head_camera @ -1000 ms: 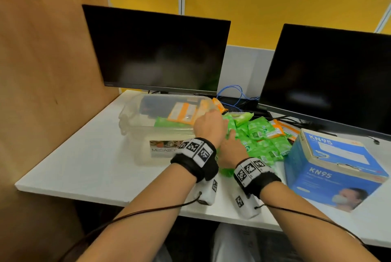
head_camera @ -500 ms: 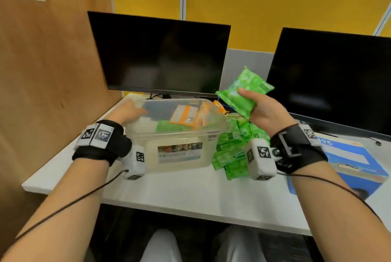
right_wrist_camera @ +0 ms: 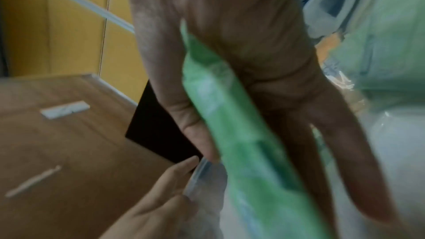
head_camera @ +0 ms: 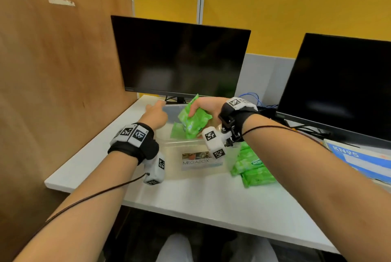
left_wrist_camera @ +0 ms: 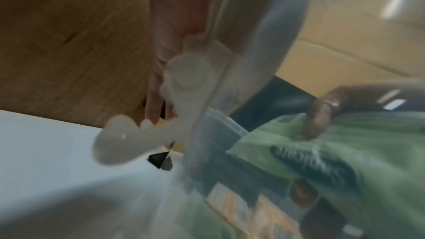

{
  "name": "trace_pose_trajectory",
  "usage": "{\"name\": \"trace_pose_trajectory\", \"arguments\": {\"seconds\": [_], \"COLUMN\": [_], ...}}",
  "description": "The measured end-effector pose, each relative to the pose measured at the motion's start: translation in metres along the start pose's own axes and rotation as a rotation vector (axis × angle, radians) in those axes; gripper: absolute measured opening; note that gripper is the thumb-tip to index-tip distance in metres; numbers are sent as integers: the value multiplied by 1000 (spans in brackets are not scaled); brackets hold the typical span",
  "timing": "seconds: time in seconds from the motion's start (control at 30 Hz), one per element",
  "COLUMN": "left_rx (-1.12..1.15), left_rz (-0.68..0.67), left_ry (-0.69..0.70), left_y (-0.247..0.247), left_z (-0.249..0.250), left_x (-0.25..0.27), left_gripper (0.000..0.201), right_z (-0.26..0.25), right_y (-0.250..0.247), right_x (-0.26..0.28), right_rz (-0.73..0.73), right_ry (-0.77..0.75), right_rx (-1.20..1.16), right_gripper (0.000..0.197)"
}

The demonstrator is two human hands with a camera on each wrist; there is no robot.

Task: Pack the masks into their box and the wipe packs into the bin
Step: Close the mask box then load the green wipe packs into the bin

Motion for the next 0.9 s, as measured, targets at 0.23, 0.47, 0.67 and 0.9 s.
{"name": "trace_pose_trajectory", "arguments": {"seconds": [0.23,0.47,0.67,0.9], "left_rx": [-115,-107,-82,4], "left_rz": [13,28,57,74], "left_ry": [27,49,57,43], "left_y": [6,8,11,10], "left_z": [-4,-9,-11,-12], "left_x": [-2,-9,-15,-16], "left_gripper": [61,61,58,55], "right_z": [-31,-40,-32,-29], "right_y": [21,19,16,29], "right_x": [-32,-44,-60,-64], "right_rz": [-20,-30,-333,-436], "right_ry": [191,227,351,324], "right_rx": [578,670,375,459], "right_gripper": [45,51,65,78]}}
Point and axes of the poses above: each hand's wrist, its own x-axis away from the middle knuckle, its own y-axis out of the palm, z = x × y, the point moved 2 cm from there along -x, towards the middle knuckle, and after that the axes turned 8 degrees about -z, right-handed, at the moved point
